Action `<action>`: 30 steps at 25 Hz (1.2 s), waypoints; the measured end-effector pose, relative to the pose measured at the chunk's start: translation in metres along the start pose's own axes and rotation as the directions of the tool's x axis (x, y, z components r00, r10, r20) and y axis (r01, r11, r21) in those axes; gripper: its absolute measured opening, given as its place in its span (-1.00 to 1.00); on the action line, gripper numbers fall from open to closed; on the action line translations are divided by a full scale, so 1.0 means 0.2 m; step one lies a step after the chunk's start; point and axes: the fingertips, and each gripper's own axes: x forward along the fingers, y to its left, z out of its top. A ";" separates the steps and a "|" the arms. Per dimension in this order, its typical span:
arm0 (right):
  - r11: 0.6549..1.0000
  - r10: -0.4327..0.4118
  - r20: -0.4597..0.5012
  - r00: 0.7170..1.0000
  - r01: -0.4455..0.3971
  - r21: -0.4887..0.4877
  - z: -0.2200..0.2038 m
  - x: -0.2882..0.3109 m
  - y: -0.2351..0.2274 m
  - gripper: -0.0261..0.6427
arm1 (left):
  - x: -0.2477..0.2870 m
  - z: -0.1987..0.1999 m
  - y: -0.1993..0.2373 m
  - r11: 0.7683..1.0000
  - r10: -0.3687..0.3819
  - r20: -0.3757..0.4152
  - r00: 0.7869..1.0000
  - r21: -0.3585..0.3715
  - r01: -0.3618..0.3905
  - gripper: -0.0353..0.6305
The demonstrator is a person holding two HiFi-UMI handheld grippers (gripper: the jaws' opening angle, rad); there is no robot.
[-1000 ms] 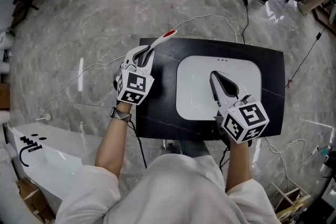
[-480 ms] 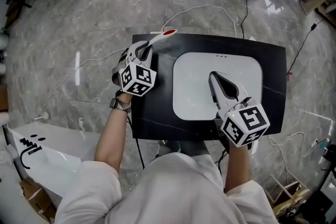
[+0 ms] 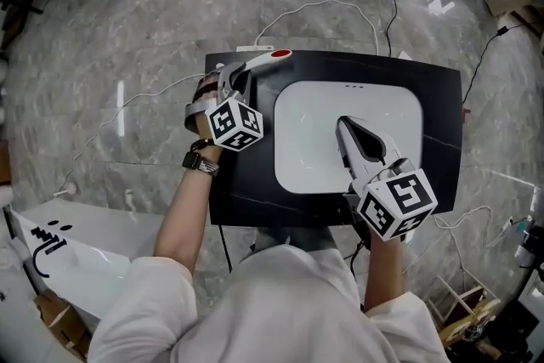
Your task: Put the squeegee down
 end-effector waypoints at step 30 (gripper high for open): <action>0.999 -0.005 -0.017 1.000 0.006 0.032 -0.04 -0.02 -0.04 -0.90 | 0.15 -0.03 -0.13 0.997 -0.061 -0.082 0.995 0.031 0.063 -0.71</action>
